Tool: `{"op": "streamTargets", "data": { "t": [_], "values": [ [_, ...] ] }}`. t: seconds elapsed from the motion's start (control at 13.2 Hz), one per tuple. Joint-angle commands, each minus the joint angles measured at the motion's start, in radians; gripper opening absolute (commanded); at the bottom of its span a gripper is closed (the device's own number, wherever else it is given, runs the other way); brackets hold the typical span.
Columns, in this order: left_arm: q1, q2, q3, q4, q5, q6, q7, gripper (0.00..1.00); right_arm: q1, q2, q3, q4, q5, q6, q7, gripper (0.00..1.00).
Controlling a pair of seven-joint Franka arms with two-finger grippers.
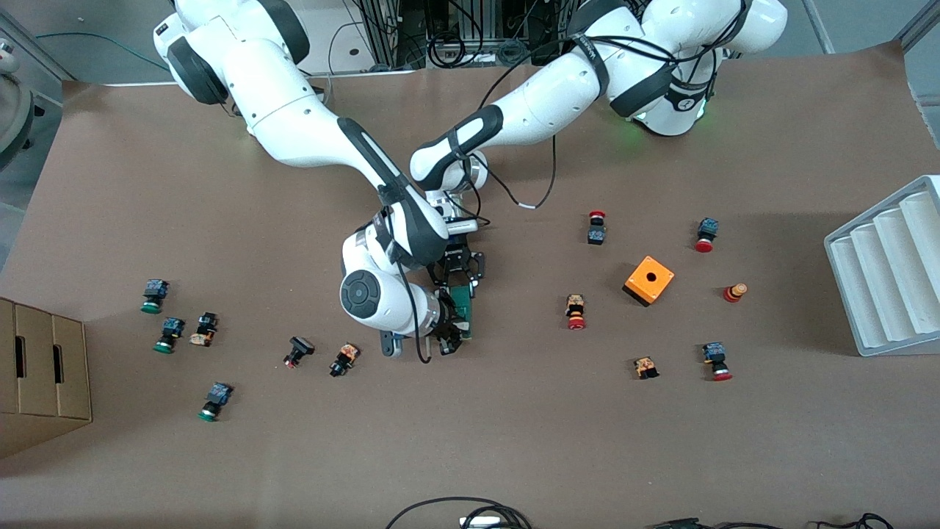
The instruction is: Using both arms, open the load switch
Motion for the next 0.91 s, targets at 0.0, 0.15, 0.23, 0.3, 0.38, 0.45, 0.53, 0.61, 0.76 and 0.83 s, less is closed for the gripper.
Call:
{"op": "streamTargets", "data": {
  "t": [0.0, 0.15, 0.23, 0.3, 0.38, 0.45, 0.53, 0.61, 0.76, 0.83],
  "values": [
    [0.001, 0.026, -0.008, 0.027, -0.009, 0.017, 0.015, 0.54, 0.01, -0.049, 0.006, -0.09, -0.032, -0.006, -0.006, 0.28],
    [0.001, 0.026, -0.008, 0.027, -0.009, 0.017, 0.015, 0.54, 0.018, -0.058, 0.006, -0.11, -0.033, 0.004, -0.008, 0.28],
    [0.0, 0.026, -0.008, 0.027, -0.009, 0.017, 0.015, 0.54, 0.018, -0.061, 0.006, -0.121, -0.041, 0.01, -0.008, 0.28],
    [0.0, 0.026, -0.008, 0.027, -0.01, 0.017, 0.015, 0.54, 0.018, -0.065, 0.006, -0.127, -0.045, 0.013, -0.009, 0.28],
    [0.0, 0.027, -0.008, 0.027, -0.01, 0.017, 0.015, 0.54, 0.018, -0.065, 0.006, -0.127, -0.045, 0.014, -0.012, 0.28],
    [0.0, 0.027, -0.008, 0.027, -0.01, 0.017, 0.015, 0.54, 0.02, -0.066, 0.006, -0.135, -0.045, 0.015, -0.018, 0.28],
    [0.0, 0.026, -0.008, 0.027, -0.009, 0.017, 0.015, 0.54, 0.02, -0.071, 0.006, -0.148, -0.045, 0.026, -0.02, 0.28],
    [0.0, 0.027, -0.008, 0.027, -0.009, 0.017, 0.015, 0.54, 0.021, -0.075, 0.006, -0.162, -0.045, 0.039, -0.024, 0.28],
    [0.001, 0.027, -0.008, 0.027, -0.009, 0.017, 0.015, 0.54, 0.027, -0.078, 0.006, -0.172, -0.045, 0.047, -0.028, 0.28],
    [0.001, 0.027, -0.008, 0.025, -0.009, 0.017, 0.015, 0.54, 0.033, -0.08, 0.006, -0.176, -0.047, 0.05, -0.028, 0.28]
  ]
}}
